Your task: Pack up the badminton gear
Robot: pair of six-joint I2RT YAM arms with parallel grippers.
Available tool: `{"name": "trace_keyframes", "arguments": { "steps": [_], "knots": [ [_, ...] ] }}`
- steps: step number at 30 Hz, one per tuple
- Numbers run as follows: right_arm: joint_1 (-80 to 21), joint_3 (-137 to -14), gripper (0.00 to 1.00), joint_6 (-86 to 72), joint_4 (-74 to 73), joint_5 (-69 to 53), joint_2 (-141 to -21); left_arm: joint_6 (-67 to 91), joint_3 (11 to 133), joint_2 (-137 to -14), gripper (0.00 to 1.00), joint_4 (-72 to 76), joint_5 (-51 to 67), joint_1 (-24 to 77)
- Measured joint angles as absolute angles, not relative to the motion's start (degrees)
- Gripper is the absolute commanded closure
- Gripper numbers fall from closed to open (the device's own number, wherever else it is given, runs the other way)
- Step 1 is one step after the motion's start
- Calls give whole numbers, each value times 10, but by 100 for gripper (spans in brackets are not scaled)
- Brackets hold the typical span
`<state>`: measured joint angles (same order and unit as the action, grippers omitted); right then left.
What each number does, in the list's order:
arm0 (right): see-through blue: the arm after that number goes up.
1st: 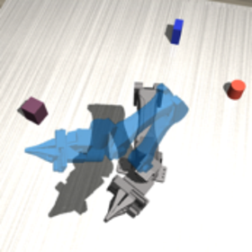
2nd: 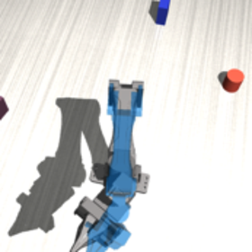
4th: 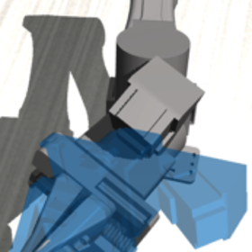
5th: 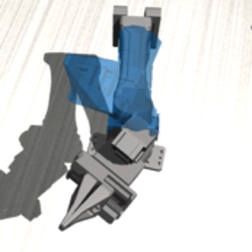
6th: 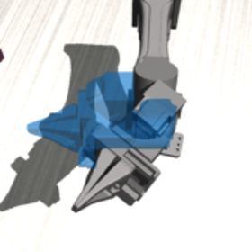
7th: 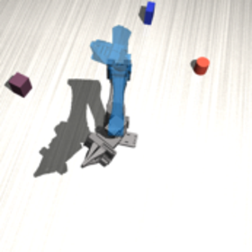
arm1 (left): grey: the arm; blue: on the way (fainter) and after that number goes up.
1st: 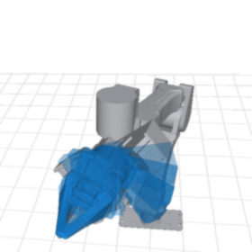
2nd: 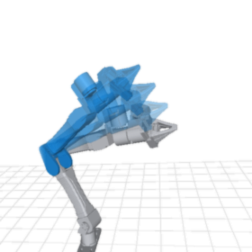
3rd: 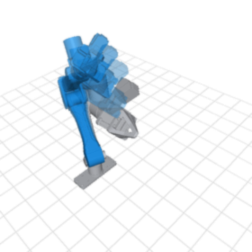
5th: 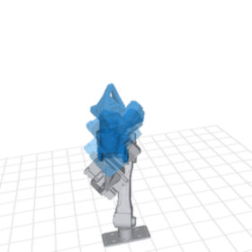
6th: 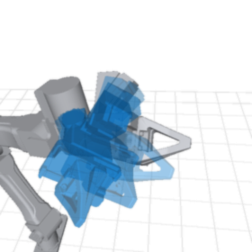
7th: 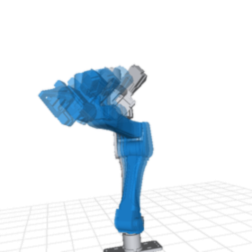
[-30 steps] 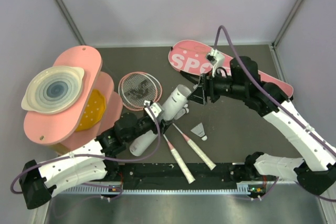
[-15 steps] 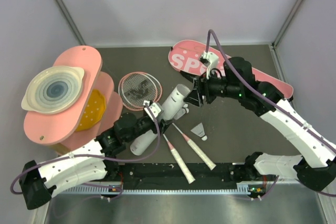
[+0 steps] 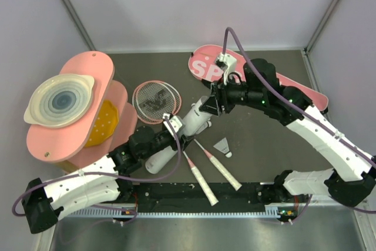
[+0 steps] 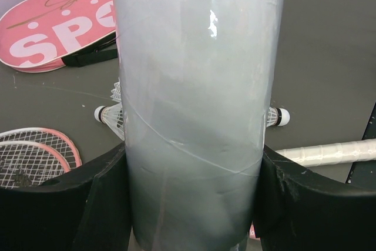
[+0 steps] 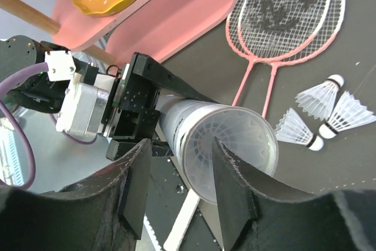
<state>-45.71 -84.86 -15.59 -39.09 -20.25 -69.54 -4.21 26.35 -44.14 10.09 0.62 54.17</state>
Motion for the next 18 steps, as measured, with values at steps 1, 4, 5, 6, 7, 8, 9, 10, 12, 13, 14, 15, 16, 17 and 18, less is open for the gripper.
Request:
{"name": "trace_keyframes", "arguments": {
  "steps": [1,4,5,6,7,8,9,10,12,13,14,15,16,17,18],
  "knots": [
    [-458,-848,61,-158,-390,-205,-700,-42,263,-441,80,101,6,542],
    [-459,-848,72,-165,-389,-206,-706,-42,263,-441,80,100,6,542],
    [-458,-848,76,-168,-387,-206,-706,-43,263,-441,80,100,6,542],
    [-459,-848,80,-173,-384,-206,-705,-43,263,-441,80,100,6,542],
    [-459,-847,87,-178,-382,-206,-704,-44,263,-441,81,100,6,542],
    [-458,-844,90,-183,-378,-207,-703,-44,263,-441,81,100,6,542],
    [-458,-836,95,-194,-369,-205,-698,-44,263,-441,82,100,6,542],
    [-458,-830,100,-202,-363,-205,-694,-44,263,-441,82,99,6,542],
    [-455,-813,100,-225,-349,-202,-683,-45,263,-441,84,100,6,542],
    [-455,-806,100,-237,-342,-200,-678,-45,263,-441,84,100,6,542],
    [-455,-793,100,-253,-328,-197,-670,-45,263,-441,85,100,6,542],
    [-455,-784,100,-265,-320,-194,-664,-45,263,-441,85,100,7,542],
    [-455,-772,100,-283,-309,-191,-656,-46,263,-441,85,100,6,543],
    [-455,-764,100,-296,-303,-188,-651,-46,263,-441,86,100,5,544],
    [-455,-754,100,-314,-291,-184,-645,-46,263,-442,87,101,5,545]
  ]
}}
